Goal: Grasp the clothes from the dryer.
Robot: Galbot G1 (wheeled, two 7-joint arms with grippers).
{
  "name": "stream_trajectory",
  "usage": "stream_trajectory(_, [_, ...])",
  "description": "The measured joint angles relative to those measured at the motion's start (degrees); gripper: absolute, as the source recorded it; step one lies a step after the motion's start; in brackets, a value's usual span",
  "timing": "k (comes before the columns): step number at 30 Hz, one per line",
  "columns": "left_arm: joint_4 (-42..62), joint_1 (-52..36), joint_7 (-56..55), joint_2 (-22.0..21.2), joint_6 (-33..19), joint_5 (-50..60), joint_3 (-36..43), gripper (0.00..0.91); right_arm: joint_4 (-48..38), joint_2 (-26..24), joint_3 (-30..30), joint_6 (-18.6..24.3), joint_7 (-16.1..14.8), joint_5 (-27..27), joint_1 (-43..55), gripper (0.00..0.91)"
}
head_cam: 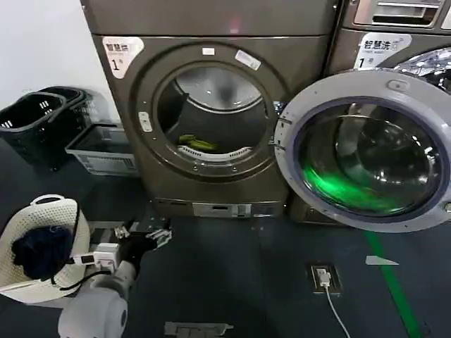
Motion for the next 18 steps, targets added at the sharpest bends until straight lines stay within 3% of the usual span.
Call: stream_trajectory(18, [-1.05, -0.07, -0.32, 0.01, 0.0, 1.12, 0.23, 0.907, 0.37, 0.37, 0.22, 3.81, 2.02, 3.49, 0.12, 0.907])
